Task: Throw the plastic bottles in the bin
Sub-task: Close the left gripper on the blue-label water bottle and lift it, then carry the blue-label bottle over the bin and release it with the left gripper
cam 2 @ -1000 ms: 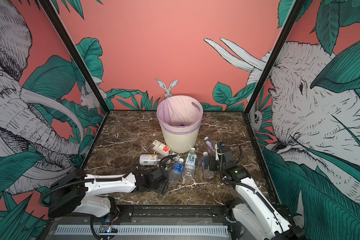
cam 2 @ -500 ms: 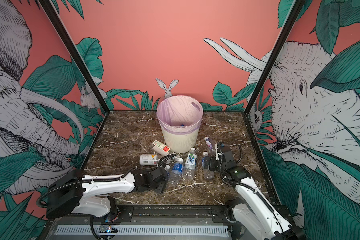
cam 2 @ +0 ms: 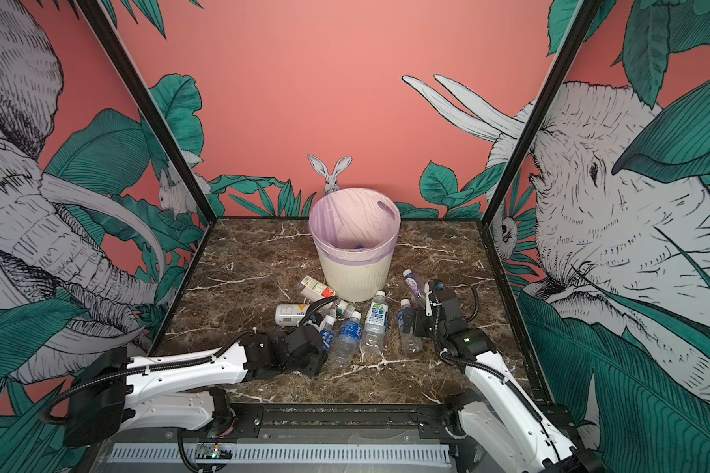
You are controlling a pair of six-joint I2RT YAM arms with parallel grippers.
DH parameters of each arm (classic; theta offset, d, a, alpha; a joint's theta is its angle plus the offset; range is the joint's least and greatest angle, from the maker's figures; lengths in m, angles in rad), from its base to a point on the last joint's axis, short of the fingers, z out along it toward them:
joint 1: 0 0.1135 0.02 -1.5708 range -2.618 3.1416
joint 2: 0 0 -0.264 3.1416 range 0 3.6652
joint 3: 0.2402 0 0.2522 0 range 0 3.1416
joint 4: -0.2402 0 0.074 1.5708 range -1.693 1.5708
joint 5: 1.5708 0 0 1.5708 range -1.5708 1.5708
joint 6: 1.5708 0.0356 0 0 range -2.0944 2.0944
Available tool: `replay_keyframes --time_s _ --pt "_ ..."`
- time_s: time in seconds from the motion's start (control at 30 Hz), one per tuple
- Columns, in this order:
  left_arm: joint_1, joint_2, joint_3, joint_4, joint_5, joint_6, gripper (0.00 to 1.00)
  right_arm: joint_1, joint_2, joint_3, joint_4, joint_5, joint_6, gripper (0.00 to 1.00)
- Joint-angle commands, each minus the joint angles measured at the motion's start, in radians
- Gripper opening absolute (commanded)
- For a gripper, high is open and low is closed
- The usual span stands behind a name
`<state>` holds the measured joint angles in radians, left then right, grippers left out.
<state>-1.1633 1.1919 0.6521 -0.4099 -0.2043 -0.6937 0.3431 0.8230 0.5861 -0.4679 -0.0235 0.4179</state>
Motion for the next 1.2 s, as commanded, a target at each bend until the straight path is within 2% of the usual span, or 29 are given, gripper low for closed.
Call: replay_keyframes --time_s 0.0,0.27,0.8,1.17 --pt "0.005 -0.061 -0.009 0.002 -0.039 0.025 0.56 -0.004 -0.007 -0.002 0.013 -0.002 0.000 0.99" --pt "0.004 -0.180 -0.028 0.001 -0.090 0.093 0.55 -0.004 -0.013 -0.001 0.016 0.008 0.000 0.99" --pt "0.004 -0.569 -0.139 0.008 -0.209 0.200 0.55 -0.004 -0.010 0.009 0.021 0.005 -0.001 0.99" --pt "0.005 -0.712 -0.132 0.042 -0.197 0.312 0.59 -0.004 0.025 0.022 0.042 -0.007 -0.001 0.99"
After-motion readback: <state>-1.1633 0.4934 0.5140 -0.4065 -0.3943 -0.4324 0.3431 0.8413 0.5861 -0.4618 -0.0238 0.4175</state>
